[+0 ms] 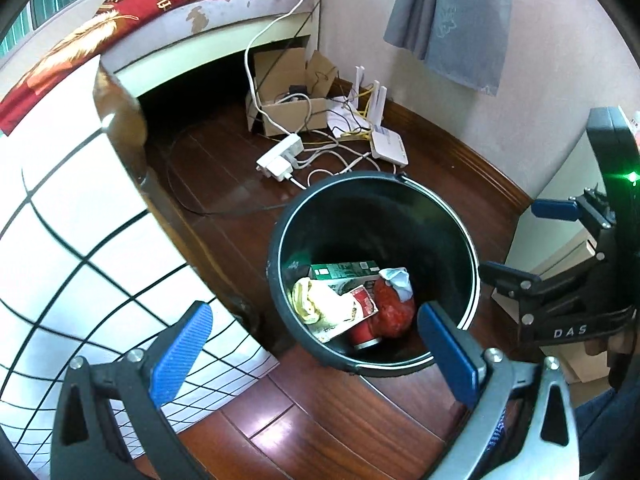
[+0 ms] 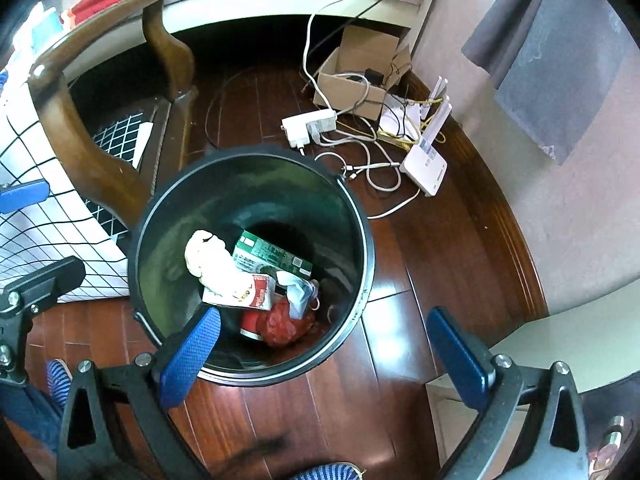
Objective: Collect trash
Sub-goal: 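Withdraw both open tools from the bin back toward the table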
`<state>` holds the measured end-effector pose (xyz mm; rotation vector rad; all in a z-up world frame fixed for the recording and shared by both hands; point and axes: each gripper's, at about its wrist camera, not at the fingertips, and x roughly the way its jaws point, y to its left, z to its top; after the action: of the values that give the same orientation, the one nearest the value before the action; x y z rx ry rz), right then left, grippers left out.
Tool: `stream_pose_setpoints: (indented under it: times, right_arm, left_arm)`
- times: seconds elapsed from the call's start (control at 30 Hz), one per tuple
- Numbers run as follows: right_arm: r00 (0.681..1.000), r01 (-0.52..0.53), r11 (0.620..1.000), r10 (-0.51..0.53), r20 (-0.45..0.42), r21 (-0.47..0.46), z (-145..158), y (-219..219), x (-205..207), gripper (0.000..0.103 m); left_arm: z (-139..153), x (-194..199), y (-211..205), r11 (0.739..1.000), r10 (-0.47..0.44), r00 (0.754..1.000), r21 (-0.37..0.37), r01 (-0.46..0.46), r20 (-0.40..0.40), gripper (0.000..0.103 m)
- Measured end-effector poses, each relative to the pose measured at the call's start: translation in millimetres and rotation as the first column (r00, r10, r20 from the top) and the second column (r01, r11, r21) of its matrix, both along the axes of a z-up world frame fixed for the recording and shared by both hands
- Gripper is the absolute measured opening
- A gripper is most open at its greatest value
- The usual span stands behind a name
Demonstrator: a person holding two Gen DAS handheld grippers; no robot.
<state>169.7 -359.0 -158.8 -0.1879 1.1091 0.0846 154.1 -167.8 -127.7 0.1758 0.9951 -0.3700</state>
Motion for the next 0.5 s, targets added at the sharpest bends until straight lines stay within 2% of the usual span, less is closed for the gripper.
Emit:
stream_pose_setpoints:
  times: [0.5]
  right_arm:
    - [0.997,-0.025,0.999,0.022,0.077,0.029,40.8,17.6,-17.6,0.103]
  left_arm:
    - [28.6,-26.7,26.1,1.0,0.031,0.999,-0.002,-0.031,0.043,0.103]
